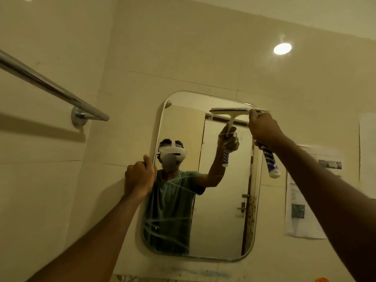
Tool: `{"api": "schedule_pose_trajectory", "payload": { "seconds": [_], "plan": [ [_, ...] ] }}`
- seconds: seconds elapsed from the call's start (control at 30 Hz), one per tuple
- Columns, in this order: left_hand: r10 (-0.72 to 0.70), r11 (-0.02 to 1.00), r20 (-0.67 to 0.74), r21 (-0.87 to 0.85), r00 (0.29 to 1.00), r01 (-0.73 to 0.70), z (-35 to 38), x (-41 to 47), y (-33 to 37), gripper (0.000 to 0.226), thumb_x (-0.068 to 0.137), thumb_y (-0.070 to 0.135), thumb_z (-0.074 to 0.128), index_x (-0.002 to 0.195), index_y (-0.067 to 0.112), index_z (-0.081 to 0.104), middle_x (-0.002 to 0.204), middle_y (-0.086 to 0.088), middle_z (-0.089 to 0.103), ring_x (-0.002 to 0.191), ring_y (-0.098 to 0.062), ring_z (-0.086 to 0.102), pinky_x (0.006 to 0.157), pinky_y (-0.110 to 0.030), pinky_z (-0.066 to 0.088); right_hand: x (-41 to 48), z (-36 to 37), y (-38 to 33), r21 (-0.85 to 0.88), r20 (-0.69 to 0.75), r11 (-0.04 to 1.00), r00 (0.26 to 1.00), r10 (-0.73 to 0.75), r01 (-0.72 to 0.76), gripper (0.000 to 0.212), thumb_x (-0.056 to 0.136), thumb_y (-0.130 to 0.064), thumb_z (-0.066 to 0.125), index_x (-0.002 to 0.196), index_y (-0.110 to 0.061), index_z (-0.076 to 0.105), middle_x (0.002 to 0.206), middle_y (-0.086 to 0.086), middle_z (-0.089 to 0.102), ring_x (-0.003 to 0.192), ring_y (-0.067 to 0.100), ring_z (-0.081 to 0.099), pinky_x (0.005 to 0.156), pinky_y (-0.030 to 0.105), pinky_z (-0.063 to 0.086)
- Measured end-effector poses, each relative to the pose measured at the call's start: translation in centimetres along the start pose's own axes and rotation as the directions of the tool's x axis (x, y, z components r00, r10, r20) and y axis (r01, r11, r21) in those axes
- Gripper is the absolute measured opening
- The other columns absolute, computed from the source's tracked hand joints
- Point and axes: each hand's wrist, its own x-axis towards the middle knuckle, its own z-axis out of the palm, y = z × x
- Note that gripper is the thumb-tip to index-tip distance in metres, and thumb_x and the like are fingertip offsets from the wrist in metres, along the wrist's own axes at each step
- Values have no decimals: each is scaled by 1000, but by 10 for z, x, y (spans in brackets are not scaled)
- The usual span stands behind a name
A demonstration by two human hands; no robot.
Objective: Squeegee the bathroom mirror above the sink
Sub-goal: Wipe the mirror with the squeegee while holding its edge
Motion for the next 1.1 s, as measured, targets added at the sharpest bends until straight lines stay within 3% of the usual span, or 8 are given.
{"api": "schedule_pose_trajectory", "payload": {
  "seconds": [0.23,0.33,0.43,0.57,0.7,0.87,0.97,1.1],
  "plan": [
    [-17,1000,84,-3,996,17,-5,1,-1,62,101,38,22,98,-6,65,103,-29,64,100,-38,56,78,-35,40,-66,14,34,-32,68,987,985,161,-159,50,102,-44,32,85,-4,56,65,8,52,48,17,49,42,26,41],
    [7,1000,78,4,997,-7,-3,2,-4,63,102,38,22,92,-6,66,96,-27,66,86,-32,58,70,-32,40,-53,-2,10,-39,54,993,992,111,-109,46,103,-41,34,84,-4,55,67,8,53,50,17,49,44,25,41],
    [45,999,65,20,997,-46,-2,1,-8,61,102,36,24,84,-6,66,84,-23,65,67,-21,49,61,-27,34,-18,-13,-24,22,-29,998,998,62,-62,40,102,-38,36,97,-3,54,75,9,54,54,16,50,46,25,42],
    [99,995,32,11,995,-99,2,3,-16,59,102,34,28,66,2,62,54,0,50,46,-4,37,44,-18,24,-3,-5,-34,-6,-70,997,994,80,-80,31,103,-33,32,101,-7,50,74,8,50,55,17,49,48,28,45],
    [146,988,54,-57,988,-142,4,8,-24,62,102,35,27,56,7,58,51,-5,55,44,-9,46,46,-18,34,-41,17,7,-14,-59,998,996,64,-65,35,104,-31,29,85,-11,50,69,7,50,53,17,48,52,34,48],
    [174,983,73,-70,982,-169,1,8,-23,61,102,35,28,56,6,57,47,-1,48,42,-9,43,45,-19,32,-106,25,45,-2,19,977,977,211,-211,43,104,-37,29,82,-8,52,62,6,47,45,16,44,39,26,40],
    [194,978,85,-92,977,-186,1,11,-26,62,102,34,29,57,3,58,49,-7,54,44,-15,49,44,-21,34,-96,6,29,-57,44,978,979,201,-198,45,103,-40,33,87,-4,56,64,7,49,47,16,45,40,25,40],
    [213,972,111,-126,971,-199,-1,16,-30,60,102,33,31,50,10,49,45,-3,48,45,-16,49,44,-22,35,-40,-11,-15,-24,-55,993,992,117,-118,44,101,-44,38,85,-7,55,69,8,52,50,17,47,44,26,41]
  ]
}}
